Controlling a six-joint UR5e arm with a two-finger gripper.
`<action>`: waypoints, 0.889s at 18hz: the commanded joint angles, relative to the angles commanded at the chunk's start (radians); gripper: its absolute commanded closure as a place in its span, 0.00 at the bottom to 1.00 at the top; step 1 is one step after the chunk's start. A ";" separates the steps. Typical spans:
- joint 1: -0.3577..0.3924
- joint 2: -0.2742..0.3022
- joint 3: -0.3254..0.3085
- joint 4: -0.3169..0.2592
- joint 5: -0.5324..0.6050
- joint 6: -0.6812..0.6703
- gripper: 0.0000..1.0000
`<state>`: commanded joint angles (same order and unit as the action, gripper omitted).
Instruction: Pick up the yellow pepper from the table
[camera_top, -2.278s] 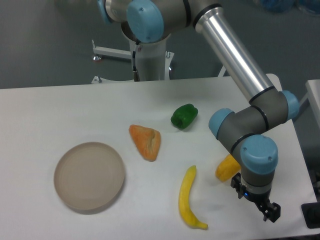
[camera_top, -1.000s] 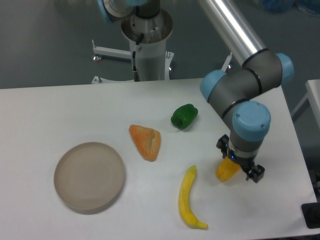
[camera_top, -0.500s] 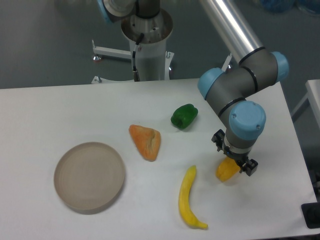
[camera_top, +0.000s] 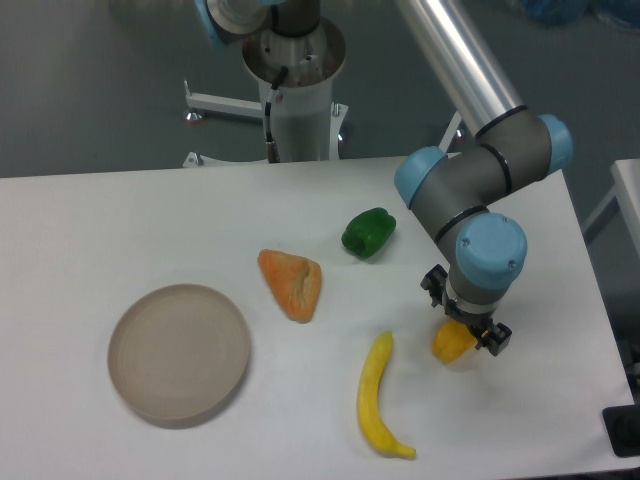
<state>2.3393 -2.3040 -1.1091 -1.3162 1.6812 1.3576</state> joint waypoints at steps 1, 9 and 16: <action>0.000 -0.003 0.000 0.000 0.000 0.000 0.00; 0.000 -0.012 0.000 0.003 -0.002 -0.002 0.00; 0.012 -0.011 0.000 -0.003 -0.002 0.005 0.42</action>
<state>2.3516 -2.3148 -1.1091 -1.3192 1.6797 1.3622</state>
